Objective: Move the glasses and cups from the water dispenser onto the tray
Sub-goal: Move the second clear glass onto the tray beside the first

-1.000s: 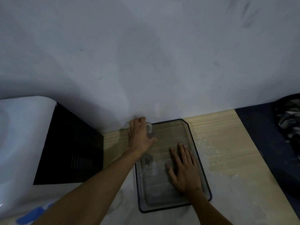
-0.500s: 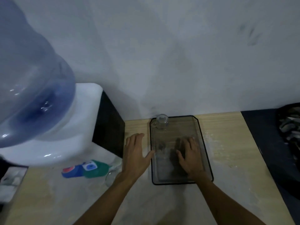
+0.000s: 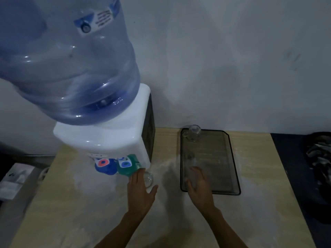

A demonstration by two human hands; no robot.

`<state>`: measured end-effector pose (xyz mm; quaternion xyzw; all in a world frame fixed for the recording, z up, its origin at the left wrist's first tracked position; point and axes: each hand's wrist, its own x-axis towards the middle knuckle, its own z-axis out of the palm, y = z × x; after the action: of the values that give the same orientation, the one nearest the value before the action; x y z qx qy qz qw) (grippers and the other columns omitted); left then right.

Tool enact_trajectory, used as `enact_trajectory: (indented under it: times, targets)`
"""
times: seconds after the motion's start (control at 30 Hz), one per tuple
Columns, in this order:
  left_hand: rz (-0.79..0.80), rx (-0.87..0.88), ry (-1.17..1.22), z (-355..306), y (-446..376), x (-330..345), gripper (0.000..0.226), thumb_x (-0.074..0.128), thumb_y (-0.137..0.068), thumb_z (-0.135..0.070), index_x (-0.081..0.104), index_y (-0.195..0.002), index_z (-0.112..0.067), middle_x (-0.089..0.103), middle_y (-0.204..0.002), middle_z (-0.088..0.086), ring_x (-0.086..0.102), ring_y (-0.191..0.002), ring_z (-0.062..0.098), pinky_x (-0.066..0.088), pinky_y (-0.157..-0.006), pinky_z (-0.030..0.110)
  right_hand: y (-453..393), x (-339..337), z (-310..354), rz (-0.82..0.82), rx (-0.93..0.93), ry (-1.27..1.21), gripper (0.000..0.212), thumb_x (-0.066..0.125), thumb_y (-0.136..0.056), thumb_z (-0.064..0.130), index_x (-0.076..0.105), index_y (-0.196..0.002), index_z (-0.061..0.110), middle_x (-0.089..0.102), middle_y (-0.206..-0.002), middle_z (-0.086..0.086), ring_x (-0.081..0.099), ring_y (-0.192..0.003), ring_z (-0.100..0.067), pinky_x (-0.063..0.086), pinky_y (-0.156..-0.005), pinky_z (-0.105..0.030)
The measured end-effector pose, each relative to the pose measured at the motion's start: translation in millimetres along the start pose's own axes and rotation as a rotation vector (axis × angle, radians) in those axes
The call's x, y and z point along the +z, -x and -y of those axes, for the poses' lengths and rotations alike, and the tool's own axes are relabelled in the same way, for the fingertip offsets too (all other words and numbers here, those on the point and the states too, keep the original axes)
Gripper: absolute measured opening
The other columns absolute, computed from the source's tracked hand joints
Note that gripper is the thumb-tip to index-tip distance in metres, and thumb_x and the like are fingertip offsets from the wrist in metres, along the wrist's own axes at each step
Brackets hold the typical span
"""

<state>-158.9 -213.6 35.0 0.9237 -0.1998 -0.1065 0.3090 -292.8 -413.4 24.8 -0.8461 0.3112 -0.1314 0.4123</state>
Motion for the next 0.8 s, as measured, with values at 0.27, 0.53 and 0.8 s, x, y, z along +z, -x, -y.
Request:
enact_trajectory:
  times: [0.27,0.53,0.8]
  targets:
    - [0.064,0.019,0.011,24.1,-9.4,9.1,0.091,0.093,-0.064,-0.026,0.049,-0.142,-0.01,0.06,-0.137,0.01,0.057,-0.125,0.031,0.049,-0.101,0.04,28.7,16.8,44.6,-0.051,-0.042,-0.013,0.039,0.062,-0.099,0.03,0.054,-0.136,0.024,0.055,-0.13,0.011,0.058,-0.119,-0.013,0.057,-0.097,-0.039]
    - [0.084,0.028,-0.021,37.0,-20.1,19.4,0.074,0.085,-0.071,-0.008,0.054,-0.139,-0.011,0.063,-0.134,0.012,0.06,-0.122,0.032,0.052,-0.101,0.043,58.7,14.5,58.6,-0.018,0.097,0.047,0.04,0.062,-0.1,0.036,0.055,-0.139,0.028,0.058,-0.129,0.014,0.053,-0.114,-0.002,0.034,-0.095,-0.005]
    - [0.143,-0.006,0.084,18.5,-7.2,7.6,0.072,0.086,-0.076,-0.017,0.054,-0.141,-0.009,0.061,-0.138,0.011,0.056,-0.129,0.032,0.044,-0.107,0.038,74.1,17.5,43.8,0.047,0.242,-0.085,0.047,0.07,-0.096,0.032,0.056,-0.14,0.024,0.065,-0.127,0.012,0.061,-0.109,0.004,0.042,-0.085,0.0]
